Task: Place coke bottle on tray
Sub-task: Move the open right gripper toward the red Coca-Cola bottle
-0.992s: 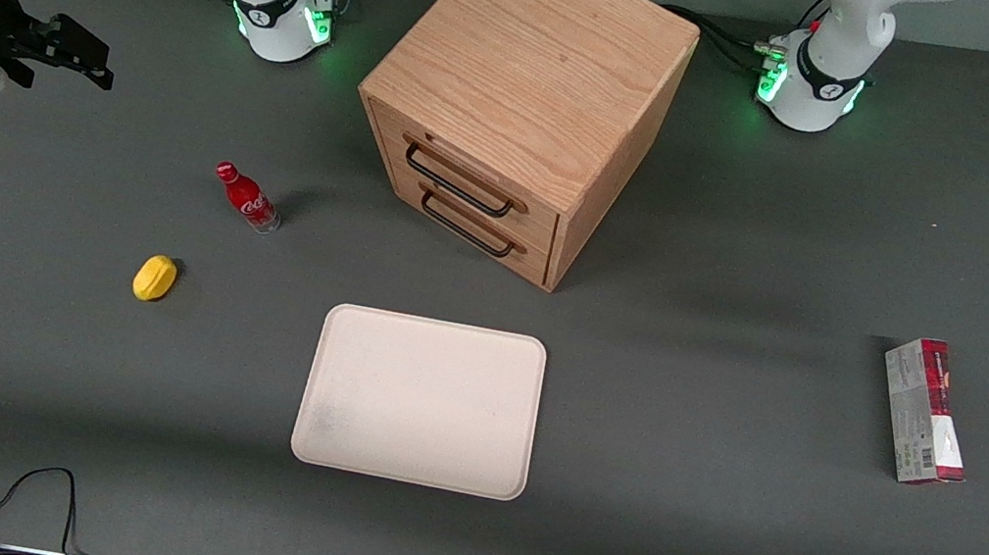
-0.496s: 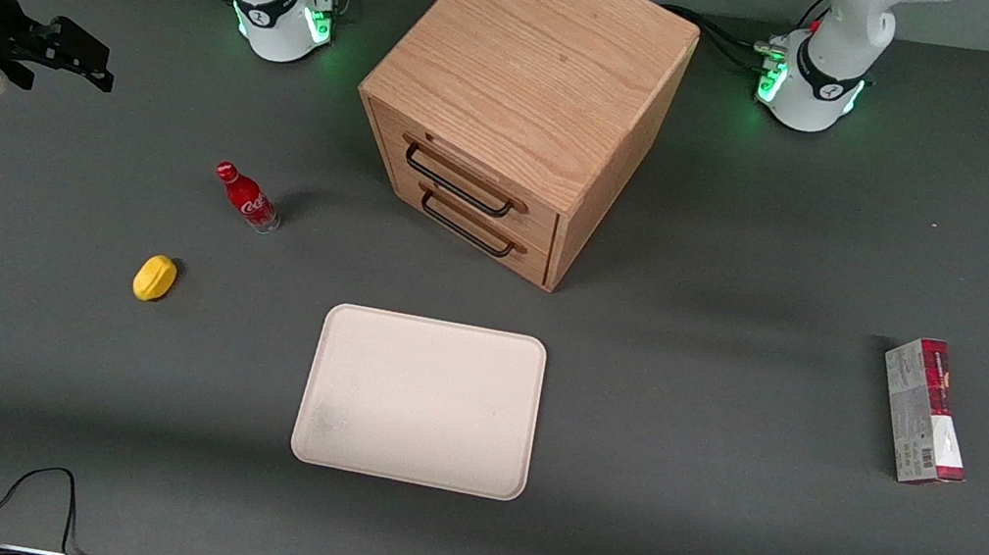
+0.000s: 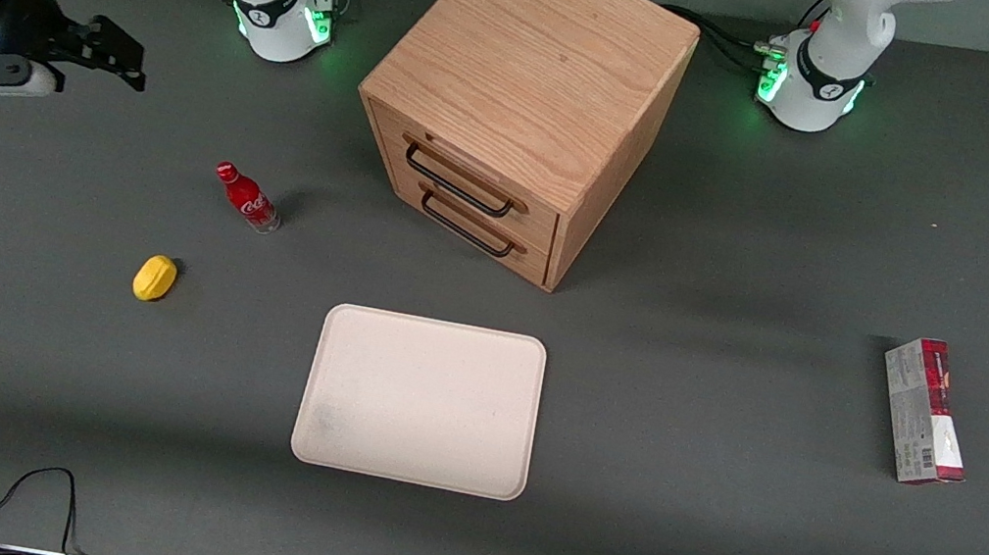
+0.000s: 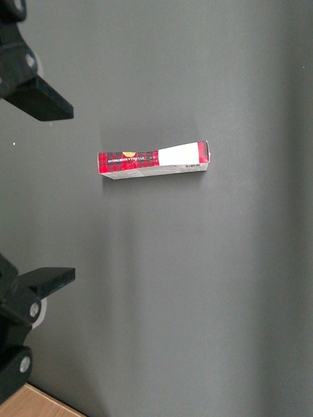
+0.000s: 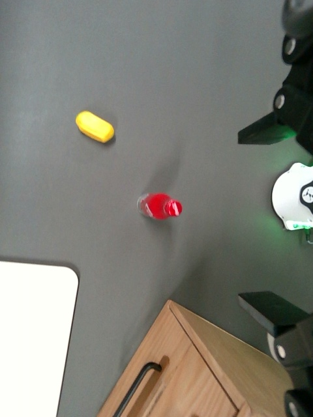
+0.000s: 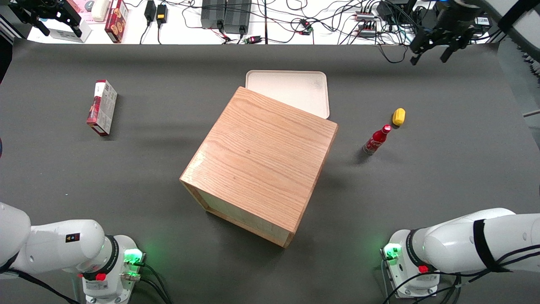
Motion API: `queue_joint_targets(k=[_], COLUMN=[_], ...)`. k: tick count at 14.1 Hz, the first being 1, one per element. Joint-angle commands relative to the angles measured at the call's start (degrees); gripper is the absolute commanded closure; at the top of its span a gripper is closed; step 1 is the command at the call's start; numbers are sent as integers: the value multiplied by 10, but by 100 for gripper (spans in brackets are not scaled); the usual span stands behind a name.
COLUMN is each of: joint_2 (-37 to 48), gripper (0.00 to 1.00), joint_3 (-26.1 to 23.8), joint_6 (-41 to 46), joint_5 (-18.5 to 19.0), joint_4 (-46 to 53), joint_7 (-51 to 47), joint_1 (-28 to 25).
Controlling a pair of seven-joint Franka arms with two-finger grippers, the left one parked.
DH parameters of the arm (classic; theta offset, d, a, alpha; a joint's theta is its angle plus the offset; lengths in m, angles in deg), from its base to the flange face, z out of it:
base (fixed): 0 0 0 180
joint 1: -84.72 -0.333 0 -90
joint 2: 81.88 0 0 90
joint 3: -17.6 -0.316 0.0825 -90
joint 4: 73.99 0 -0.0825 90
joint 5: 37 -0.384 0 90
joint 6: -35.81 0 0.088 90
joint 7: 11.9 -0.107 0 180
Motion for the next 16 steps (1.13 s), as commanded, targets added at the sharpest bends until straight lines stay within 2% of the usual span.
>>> queue_joint_targets(k=[1, 9, 13, 16], joint_2=[5, 39, 101, 109], gripper=[0, 0, 0, 0], joint_3=[1, 1, 5, 6], joint_6=[18, 3, -151, -273], joint_5=[-9, -8, -1, 10], joint_4=[8, -56, -226, -328], joint_7=[-28, -23, -17, -16], joint_1=[-22, -23, -23, -22])
